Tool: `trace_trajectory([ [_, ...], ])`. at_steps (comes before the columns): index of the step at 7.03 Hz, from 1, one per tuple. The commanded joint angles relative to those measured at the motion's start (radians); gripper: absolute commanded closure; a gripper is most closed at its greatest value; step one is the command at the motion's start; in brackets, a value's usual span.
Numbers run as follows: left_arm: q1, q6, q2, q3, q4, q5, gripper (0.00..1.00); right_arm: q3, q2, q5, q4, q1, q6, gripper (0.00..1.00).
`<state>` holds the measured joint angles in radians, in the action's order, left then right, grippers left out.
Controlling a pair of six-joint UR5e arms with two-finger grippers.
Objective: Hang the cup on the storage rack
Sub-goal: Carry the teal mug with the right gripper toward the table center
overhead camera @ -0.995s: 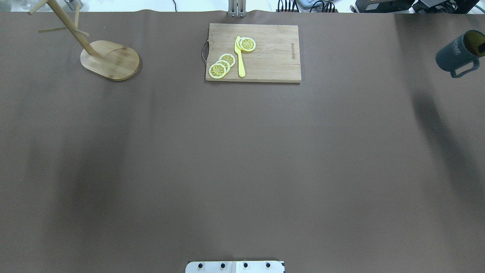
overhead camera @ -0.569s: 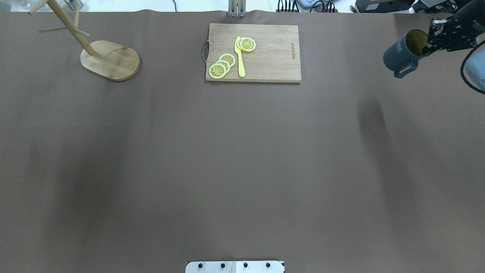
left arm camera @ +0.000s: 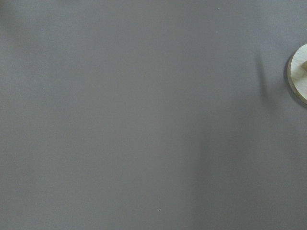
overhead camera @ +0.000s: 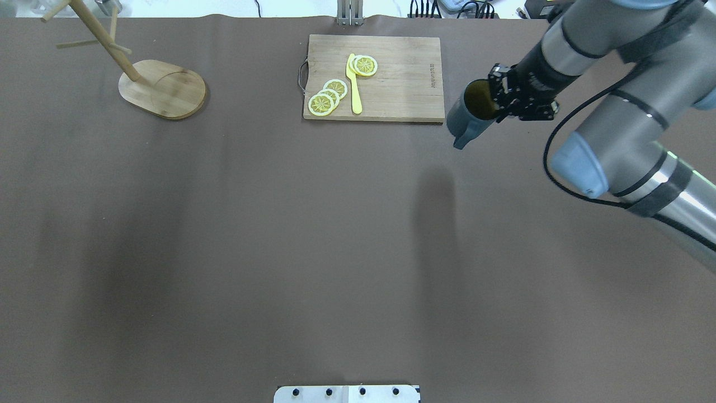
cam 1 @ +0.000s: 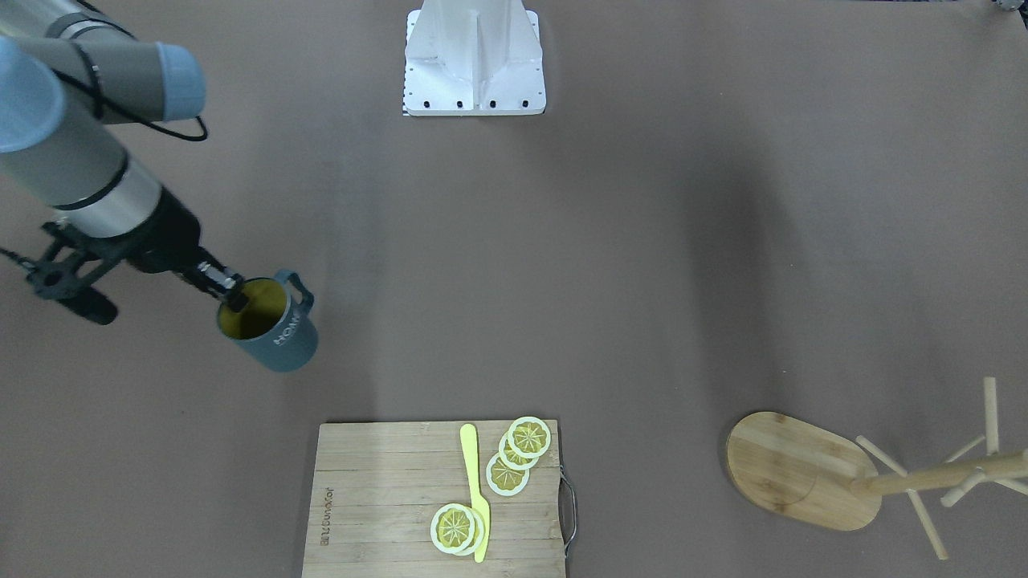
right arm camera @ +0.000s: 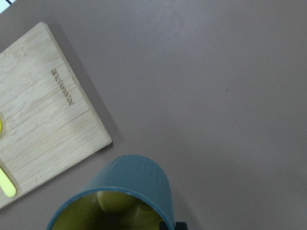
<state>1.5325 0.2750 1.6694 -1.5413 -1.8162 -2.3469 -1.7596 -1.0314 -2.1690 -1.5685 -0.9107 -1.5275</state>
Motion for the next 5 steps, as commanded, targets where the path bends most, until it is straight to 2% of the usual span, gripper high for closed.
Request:
trace_trajectory([
  [1, 0.0, 0.0, -0.002, 0.001, 0.0, -0.002, 0.02, -0.005, 0.125, 0.097, -0.128, 0.146, -0.15, 1.0],
  [4, 0.0, 0.0, -0.005, 0.001, -0.002, -0.002, 0.02, 0.021, 0.18, 0.176, -0.123, 0.292, -0.313, 1.0],
  [5, 0.0, 0.0, -0.005, -0.002, -0.002, -0.002, 0.02, 0.055, 0.2, 0.192, -0.075, 0.311, -0.365, 1.0],
])
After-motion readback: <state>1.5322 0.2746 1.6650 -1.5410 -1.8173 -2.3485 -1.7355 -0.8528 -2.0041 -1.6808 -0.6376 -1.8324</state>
